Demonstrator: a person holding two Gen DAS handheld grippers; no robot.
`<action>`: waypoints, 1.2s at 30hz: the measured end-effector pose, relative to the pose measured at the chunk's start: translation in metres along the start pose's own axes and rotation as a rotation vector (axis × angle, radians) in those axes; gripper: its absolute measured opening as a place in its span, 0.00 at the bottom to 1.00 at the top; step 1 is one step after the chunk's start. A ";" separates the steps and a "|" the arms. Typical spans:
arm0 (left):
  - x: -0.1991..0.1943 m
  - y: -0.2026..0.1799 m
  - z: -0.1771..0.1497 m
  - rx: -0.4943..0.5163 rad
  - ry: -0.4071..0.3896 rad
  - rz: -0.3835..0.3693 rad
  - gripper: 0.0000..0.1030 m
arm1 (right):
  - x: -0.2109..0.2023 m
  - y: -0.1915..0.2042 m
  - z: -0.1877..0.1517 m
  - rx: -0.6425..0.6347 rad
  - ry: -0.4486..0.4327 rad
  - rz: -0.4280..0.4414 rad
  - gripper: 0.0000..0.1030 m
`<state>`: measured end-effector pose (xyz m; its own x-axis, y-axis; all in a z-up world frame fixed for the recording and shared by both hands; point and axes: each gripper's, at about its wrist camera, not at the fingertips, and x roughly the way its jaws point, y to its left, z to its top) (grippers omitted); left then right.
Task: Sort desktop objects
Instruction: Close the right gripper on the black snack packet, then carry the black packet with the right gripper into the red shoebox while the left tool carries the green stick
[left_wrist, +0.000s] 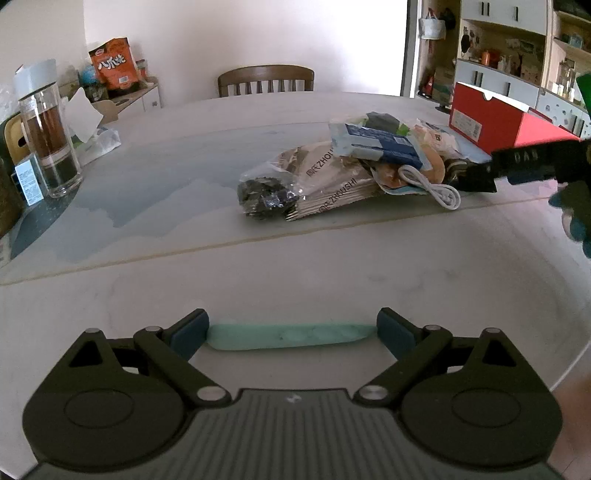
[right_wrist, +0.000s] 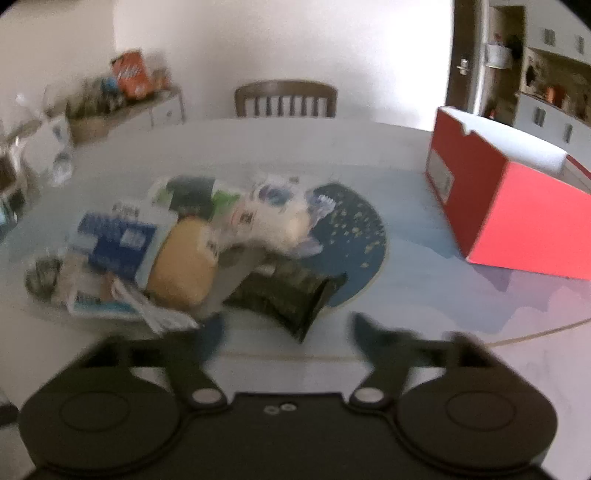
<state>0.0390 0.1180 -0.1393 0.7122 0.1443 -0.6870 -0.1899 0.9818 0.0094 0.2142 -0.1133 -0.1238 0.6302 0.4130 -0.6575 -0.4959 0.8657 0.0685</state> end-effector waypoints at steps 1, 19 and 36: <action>0.000 0.000 0.000 0.000 0.000 0.000 0.95 | 0.000 -0.001 0.004 0.013 -0.001 0.007 0.85; -0.002 -0.002 0.004 -0.017 -0.016 0.011 0.95 | 0.031 0.002 0.020 0.107 0.044 -0.034 0.56; -0.061 -0.035 0.070 0.057 -0.104 -0.095 0.95 | -0.060 0.005 0.026 0.077 0.039 -0.085 0.55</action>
<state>0.0494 0.0832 -0.0466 0.7918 0.0595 -0.6078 -0.0814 0.9966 -0.0085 0.1894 -0.1267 -0.0646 0.6436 0.3272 -0.6919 -0.3936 0.9168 0.0675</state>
